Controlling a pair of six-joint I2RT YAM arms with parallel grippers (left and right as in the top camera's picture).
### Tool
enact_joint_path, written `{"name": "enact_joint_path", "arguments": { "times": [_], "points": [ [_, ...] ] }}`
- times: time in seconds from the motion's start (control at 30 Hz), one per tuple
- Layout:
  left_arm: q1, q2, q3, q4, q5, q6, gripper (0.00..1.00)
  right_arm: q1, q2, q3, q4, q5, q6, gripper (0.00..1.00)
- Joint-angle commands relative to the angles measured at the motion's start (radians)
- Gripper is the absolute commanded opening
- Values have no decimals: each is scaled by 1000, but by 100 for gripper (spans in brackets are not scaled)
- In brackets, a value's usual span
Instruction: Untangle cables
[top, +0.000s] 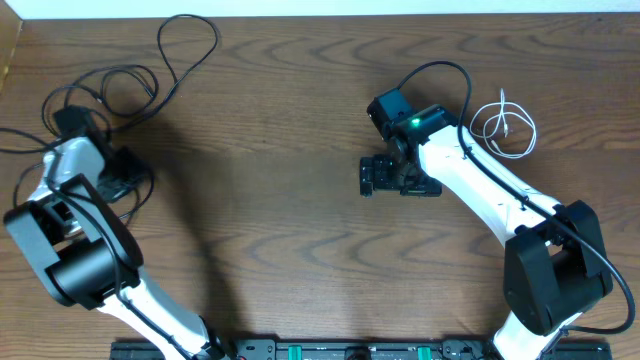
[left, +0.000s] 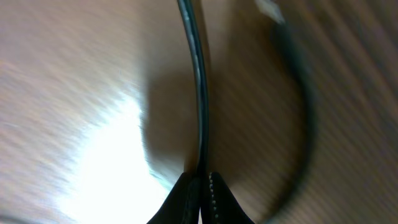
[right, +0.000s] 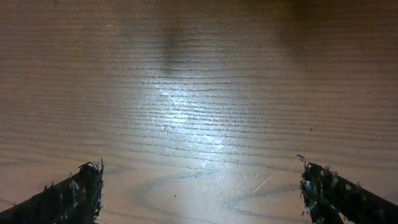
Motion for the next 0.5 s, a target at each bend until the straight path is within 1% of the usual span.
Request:
{"name": "enact_joint_path", "arguments": {
  "times": [0.0,0.13,0.3,0.4,0.47],
  "points": [
    [66,49,37,-6,-92,-16,8,10,-17,-5,-3,1,2,99],
    [109,33,93,-5,-80,-17,8,10,-17,-5,-1,1,2,99],
    [125,30,161,-5,-71,-16,8,10,-17,-5,2,1,2,99],
    [125,28,188,-5,25,-17,8,10,-17,-5,3,1,2,99],
    [125,24,213,-6,135,-19,8,10,-17,-5,6,1,2,99]
  ]
}}
